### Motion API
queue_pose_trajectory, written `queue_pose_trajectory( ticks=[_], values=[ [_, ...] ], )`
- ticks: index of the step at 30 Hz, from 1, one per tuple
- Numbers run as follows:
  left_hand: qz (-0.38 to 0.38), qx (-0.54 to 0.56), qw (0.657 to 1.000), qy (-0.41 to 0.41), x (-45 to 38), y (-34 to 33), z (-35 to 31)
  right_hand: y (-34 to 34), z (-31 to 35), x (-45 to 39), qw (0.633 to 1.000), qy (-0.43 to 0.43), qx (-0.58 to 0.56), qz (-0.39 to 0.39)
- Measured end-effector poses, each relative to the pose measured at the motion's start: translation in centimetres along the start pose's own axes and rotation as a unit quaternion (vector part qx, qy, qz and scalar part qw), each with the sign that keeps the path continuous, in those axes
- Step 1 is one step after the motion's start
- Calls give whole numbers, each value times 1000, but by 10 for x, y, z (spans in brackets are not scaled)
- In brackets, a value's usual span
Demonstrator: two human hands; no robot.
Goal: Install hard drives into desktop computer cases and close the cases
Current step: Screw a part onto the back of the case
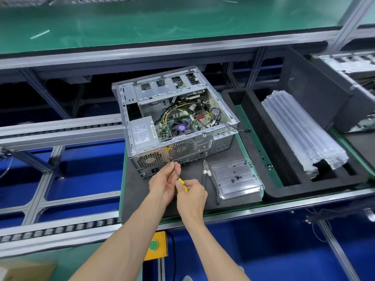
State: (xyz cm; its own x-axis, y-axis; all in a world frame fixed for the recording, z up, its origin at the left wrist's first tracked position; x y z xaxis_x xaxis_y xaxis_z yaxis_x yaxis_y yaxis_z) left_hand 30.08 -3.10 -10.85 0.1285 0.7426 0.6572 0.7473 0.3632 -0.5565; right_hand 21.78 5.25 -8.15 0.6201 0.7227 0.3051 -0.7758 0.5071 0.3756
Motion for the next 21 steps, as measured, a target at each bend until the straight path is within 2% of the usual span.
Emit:
queue_pose_trajectory(
  ticks=[4,6,8,9,10,12,14,15,17,19,21],
  values=[
    [12,-10,1000,1,-1,0,-1,-6,-7,-6,998,-35,14,52],
    [29,-14,999,24,-1,0,1,-10,-14,-8,987,-109,-85,84],
    [47,-25,997,59,1,-1,4,-17,-18,-4,949,-198,-218,117],
    [46,-30,996,67,1,-2,4,-18,-19,-3,940,-210,-240,123],
    [39,-37,996,66,0,-2,2,-17,-16,-3,948,-193,-220,122],
    [17,-64,996,56,-3,-1,-1,-8,-6,-5,992,-71,-61,85],
    [-1,-98,994,50,-5,0,-4,-1,4,0,995,47,91,19],
    [-5,-112,993,48,-6,0,-5,2,8,3,991,74,114,-6],
    [-5,-122,992,43,-7,0,-6,2,9,4,986,92,132,-31],
    [-1,-119,992,39,-7,0,-6,-1,7,1,990,70,123,-16],
    [16,-114,992,49,-4,0,-3,-5,1,-3,1000,-14,0,21]
  ],
)
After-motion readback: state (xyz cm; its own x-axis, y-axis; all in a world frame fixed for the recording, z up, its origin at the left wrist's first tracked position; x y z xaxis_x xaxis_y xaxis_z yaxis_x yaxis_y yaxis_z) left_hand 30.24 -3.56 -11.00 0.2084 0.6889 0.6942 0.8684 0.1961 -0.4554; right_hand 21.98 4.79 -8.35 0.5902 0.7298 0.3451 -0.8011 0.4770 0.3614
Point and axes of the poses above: each hand's wrist, its own x-axis away from the middle knuckle, its own y-axis out of the back of the hand, z = x × y, the point moved 6 cm from there along -x, towards the middle knuckle, and after that the axes turned 1 degree about z, right-handed, at the moved point
